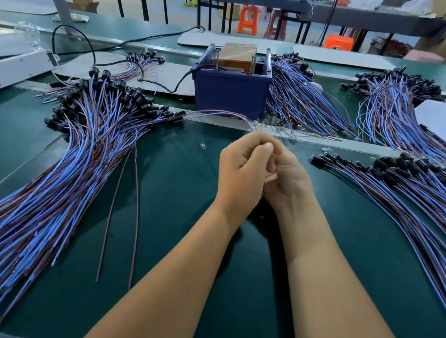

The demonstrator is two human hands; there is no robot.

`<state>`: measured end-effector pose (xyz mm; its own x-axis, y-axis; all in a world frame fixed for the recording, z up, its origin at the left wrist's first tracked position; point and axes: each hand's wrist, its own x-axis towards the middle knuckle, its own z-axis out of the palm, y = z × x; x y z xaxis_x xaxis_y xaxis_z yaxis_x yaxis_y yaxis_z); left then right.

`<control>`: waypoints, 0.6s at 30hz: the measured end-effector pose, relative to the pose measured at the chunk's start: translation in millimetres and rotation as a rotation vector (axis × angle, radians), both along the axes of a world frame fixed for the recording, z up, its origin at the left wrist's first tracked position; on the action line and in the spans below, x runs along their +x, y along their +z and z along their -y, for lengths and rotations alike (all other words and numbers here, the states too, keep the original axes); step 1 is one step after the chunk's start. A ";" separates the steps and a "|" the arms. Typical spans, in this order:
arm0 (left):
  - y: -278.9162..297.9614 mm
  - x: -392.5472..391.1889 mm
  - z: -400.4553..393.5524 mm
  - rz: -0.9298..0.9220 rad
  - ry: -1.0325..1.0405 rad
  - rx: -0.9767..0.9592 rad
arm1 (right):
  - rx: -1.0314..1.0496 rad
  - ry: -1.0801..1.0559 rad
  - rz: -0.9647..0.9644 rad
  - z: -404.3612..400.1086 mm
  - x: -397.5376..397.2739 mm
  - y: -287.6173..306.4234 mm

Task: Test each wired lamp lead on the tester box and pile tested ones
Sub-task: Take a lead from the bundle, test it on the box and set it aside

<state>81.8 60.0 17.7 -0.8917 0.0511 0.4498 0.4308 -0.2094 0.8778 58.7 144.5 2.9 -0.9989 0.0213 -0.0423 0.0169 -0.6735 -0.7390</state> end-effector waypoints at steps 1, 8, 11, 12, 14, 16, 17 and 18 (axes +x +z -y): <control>-2.0 -2.4 0.0 0.029 0.048 0.024 | -0.003 -0.023 -0.010 0.8 -0.2 0.3; -16.8 -40.4 22.0 0.377 0.329 -0.104 | 0.309 -0.069 -0.006 7.3 -2.8 0.0; -18.5 -51.9 32.2 0.451 0.331 -0.015 | 0.571 -0.074 -0.059 12.9 -2.7 -3.8; -18.4 -52.7 33.8 0.454 0.324 0.028 | 0.680 -0.065 -0.078 14.4 -1.8 -4.1; -18.6 -51.7 34.1 0.445 0.322 0.100 | 0.874 -0.013 -0.103 16.1 -1.7 -4.5; -19.4 -48.1 33.8 0.440 0.339 0.133 | 0.961 0.047 -0.116 18.4 -0.2 -3.5; -19.1 -46.9 33.8 0.444 0.341 0.149 | 0.968 0.058 -0.116 19.3 0.2 -3.3; -18.7 -46.4 34.0 0.450 0.332 0.168 | 0.957 0.053 -0.112 20.0 0.1 -3.2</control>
